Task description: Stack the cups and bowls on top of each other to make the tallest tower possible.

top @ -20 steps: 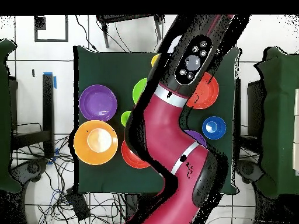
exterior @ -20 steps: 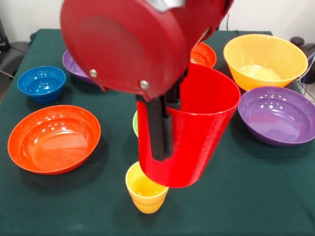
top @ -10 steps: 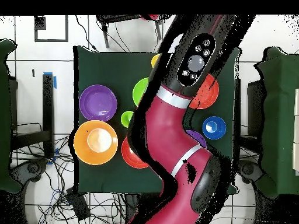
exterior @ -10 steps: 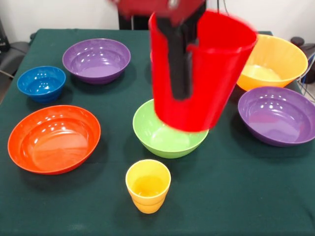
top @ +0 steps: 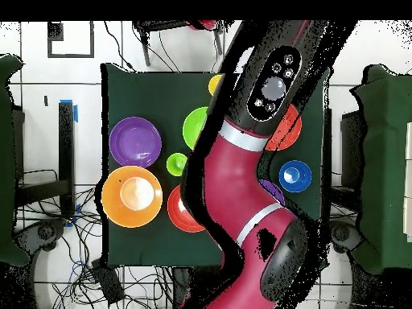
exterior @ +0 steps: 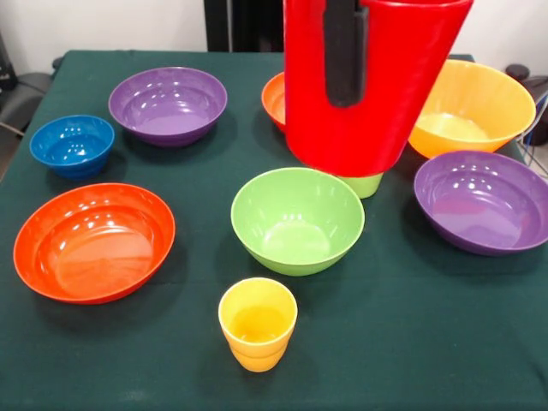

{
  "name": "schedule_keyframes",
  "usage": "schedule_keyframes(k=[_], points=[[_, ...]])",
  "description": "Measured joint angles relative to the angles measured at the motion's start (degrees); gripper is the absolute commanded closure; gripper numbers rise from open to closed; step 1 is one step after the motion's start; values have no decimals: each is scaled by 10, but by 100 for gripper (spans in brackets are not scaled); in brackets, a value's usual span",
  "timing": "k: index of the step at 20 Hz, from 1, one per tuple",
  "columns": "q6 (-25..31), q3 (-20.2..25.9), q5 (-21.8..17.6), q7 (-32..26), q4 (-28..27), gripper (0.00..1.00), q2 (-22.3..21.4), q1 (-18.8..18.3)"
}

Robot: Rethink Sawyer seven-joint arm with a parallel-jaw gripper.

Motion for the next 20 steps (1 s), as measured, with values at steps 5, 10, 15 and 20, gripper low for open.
schedule_keyframes(k=[5, 10, 15, 20], points=[[0, -6, 3, 0, 0, 100, 1, 0], [0, -8, 2, 0, 0, 100, 1, 0], [0, -8, 1, 0, 0, 100, 1, -1], [0, -8, 0, 0, 0, 100, 1, -2]])
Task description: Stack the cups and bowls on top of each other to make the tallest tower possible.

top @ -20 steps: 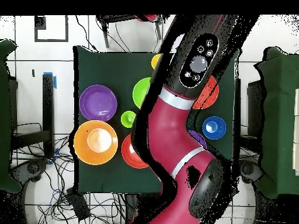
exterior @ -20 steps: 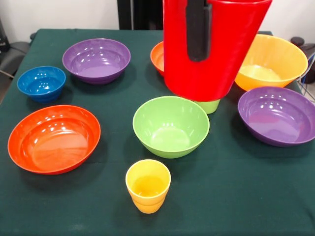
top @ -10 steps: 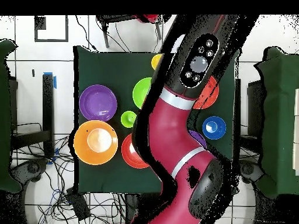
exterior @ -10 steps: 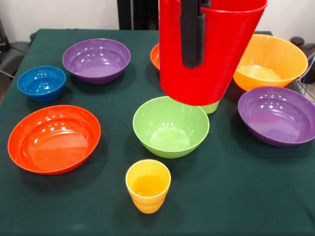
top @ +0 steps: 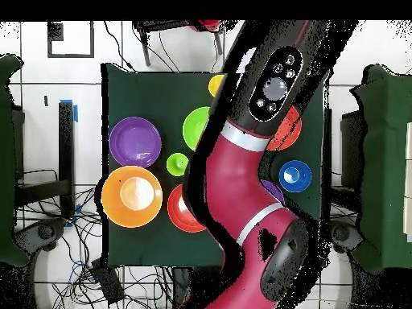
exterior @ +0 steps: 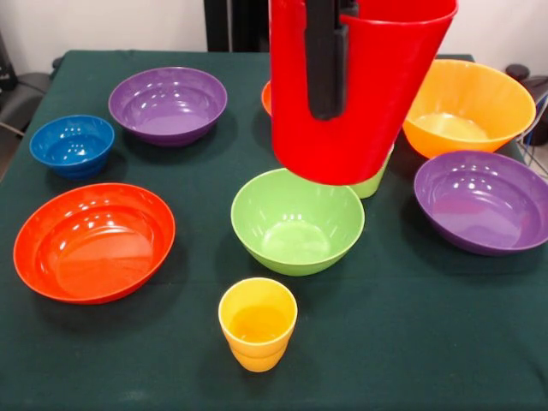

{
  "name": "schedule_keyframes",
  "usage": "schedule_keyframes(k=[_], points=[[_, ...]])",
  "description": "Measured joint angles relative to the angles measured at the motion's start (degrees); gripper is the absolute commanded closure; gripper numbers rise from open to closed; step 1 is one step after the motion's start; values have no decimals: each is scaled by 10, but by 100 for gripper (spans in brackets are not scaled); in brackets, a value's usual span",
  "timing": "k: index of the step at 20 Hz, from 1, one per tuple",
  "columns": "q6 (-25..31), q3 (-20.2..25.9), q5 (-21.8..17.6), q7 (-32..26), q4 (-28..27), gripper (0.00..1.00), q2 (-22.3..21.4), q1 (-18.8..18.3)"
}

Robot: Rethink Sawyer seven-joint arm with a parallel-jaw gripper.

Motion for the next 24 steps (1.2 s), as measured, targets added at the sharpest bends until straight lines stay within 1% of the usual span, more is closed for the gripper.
schedule_keyframes(k=[4, 14, 20, 24], points=[[0, 0, -2, 0, 0, 100, 1, -1], [0, 7, -49, 0, -3, 100, 4, -7], [-3, 20, -64, 0, -4, 100, 6, -11], [-10, 27, -66, 0, -5, 100, 7, -12]])
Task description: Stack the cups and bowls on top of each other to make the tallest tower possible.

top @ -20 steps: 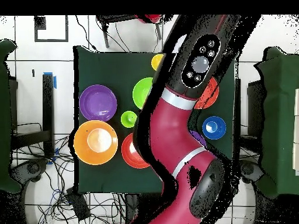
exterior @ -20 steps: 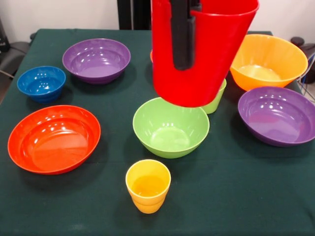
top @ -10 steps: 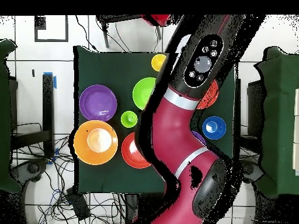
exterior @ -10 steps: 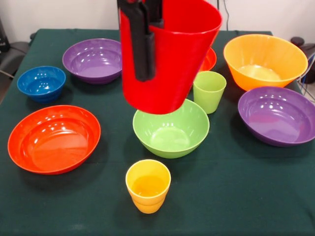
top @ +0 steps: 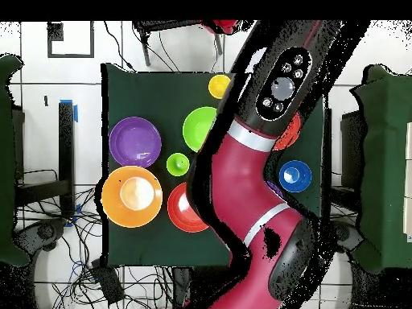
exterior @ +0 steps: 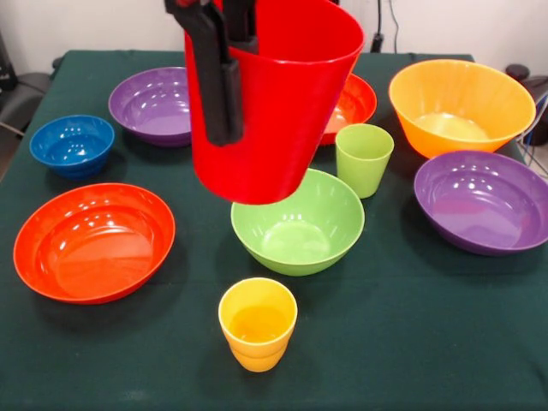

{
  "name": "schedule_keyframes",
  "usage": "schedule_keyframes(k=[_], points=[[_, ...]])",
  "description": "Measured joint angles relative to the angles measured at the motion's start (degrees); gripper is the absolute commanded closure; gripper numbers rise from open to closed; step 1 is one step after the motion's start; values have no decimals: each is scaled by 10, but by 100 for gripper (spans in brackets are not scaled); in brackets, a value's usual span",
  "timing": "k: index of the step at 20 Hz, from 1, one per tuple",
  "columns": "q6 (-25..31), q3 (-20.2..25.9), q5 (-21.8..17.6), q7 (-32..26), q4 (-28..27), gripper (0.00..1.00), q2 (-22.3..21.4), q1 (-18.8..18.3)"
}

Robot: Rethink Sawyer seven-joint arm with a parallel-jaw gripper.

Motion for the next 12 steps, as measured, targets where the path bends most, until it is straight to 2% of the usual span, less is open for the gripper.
schedule_keyframes(k=[12], points=[[-23, 43, -3, 0, -5, 100, 25, -1]])
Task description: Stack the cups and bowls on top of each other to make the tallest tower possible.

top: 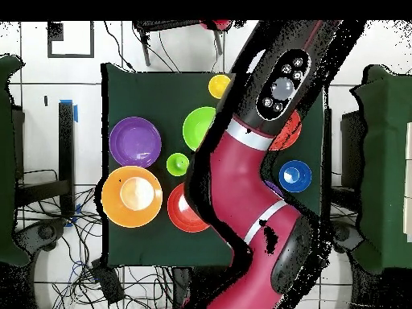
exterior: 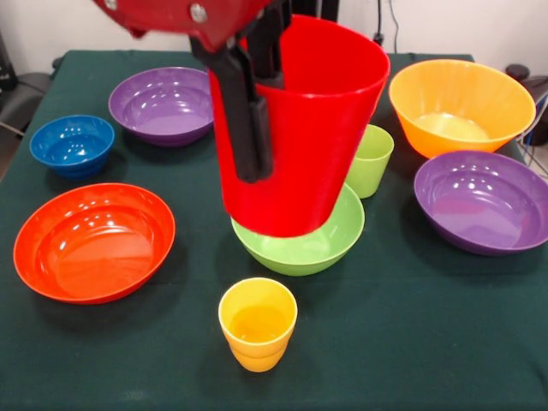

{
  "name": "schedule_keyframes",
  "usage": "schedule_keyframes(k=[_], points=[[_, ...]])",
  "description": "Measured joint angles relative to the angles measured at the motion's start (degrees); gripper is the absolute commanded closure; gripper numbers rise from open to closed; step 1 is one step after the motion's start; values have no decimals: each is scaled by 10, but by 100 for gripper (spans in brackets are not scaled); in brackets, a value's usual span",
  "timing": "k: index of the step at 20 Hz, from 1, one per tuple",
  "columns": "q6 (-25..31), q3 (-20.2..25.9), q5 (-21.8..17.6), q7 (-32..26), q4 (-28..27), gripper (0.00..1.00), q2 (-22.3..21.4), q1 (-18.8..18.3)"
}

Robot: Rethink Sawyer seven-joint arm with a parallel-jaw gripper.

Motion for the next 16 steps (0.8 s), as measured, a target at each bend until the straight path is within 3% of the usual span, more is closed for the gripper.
schedule_keyframes(k=[16], points=[[-44, 29, -12, 0, -12, 100, 17, -1]])
